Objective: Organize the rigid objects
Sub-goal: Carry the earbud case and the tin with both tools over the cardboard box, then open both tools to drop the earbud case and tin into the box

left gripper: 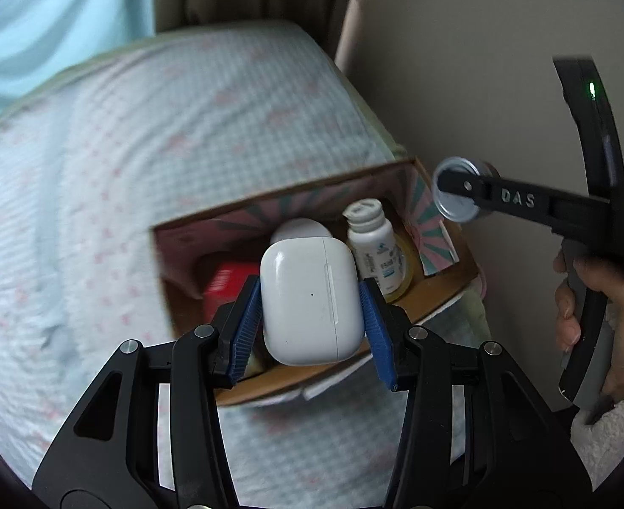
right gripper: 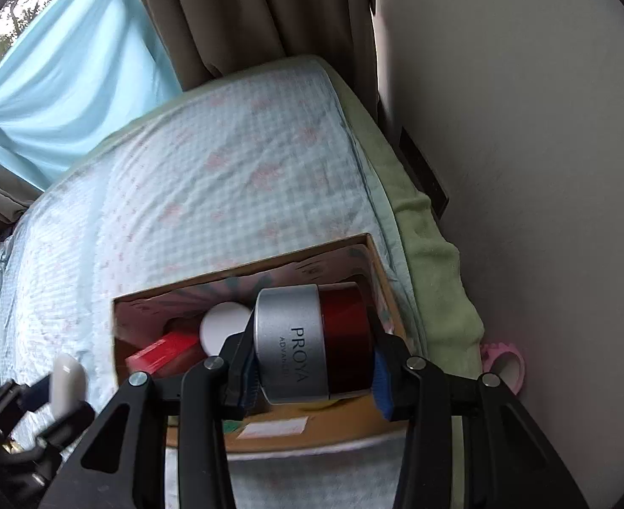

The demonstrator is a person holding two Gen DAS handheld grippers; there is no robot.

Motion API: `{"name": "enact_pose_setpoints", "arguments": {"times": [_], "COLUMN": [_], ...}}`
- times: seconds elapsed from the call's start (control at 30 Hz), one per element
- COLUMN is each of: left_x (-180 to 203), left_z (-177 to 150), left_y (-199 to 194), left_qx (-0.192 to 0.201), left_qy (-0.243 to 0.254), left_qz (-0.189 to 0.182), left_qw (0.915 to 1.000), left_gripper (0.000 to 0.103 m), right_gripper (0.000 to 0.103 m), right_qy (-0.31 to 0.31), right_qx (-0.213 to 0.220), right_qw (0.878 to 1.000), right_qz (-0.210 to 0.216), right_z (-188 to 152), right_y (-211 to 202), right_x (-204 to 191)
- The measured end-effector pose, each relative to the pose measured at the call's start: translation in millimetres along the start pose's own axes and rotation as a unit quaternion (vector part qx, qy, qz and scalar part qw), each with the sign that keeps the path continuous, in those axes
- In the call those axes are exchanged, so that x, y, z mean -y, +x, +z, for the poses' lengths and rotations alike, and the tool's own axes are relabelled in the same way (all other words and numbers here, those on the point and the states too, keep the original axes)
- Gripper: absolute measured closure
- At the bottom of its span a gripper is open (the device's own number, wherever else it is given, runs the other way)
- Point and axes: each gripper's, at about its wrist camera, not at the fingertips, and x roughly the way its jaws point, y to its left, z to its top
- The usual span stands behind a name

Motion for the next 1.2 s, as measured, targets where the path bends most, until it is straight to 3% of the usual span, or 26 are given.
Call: {"name": "enact_pose_setpoints", "arguments": {"times": [0.27, 0.4, 0.6, 0.67, 0.7, 0.73, 0.77, 0.83, 1.2], "left_x": [18, 17, 27, 28, 28, 28, 26, 19, 1], "left_z": [1, -1, -4, -2, -2, -1, 0, 0, 0], "left_y": [91, 118, 137, 139, 137, 133, 128, 118, 89], "left_qx": [-0.07, -0.104, -0.119, -0.126, -0.123, -0.116, -0.108, -0.097, -0.078], "left_qy": [0.024, 0.031, 0.067, 0.068, 0.07, 0.07, 0.065, 0.046, 0.019], "left_qz": [0.004, 0.012, 0.022, 0.033, 0.044, 0.047, 0.044, 0.037, 0.033], "left_qw": [0.9972, 0.994, 0.9904, 0.9891, 0.989, 0.9897, 0.9911, 0.9936, 0.9962], "left_gripper": [0.06, 0.06, 0.06, 0.053, 0.026, 0.007, 0.0, 0.0, 0.0], "right_gripper": [0.064, 0.064, 0.064, 0.054, 0.049, 0.034, 0.012, 0.0, 0.0], "right_qy": [-0.023, -0.033, -0.024, -0.028, -0.03, -0.033, -0.036, -0.027, -0.006], "right_qx": [-0.022, -0.029, -0.042, -0.042, -0.038, -0.033, -0.029, -0.035, -0.029], "right_qw": [0.999, 0.999, 0.999, 0.999, 0.999, 0.998, 0.998, 0.997, 0.999], "right_qz": [0.011, -0.001, 0.0, 0.015, 0.022, 0.031, 0.045, 0.062, 0.041], "right_z": [9, 16, 21, 21, 20, 21, 22, 23, 21], "right_y": [53, 71, 88, 91, 88, 85, 80, 76, 61], "right_x": [8, 10, 16, 14, 12, 10, 8, 9, 13]}}
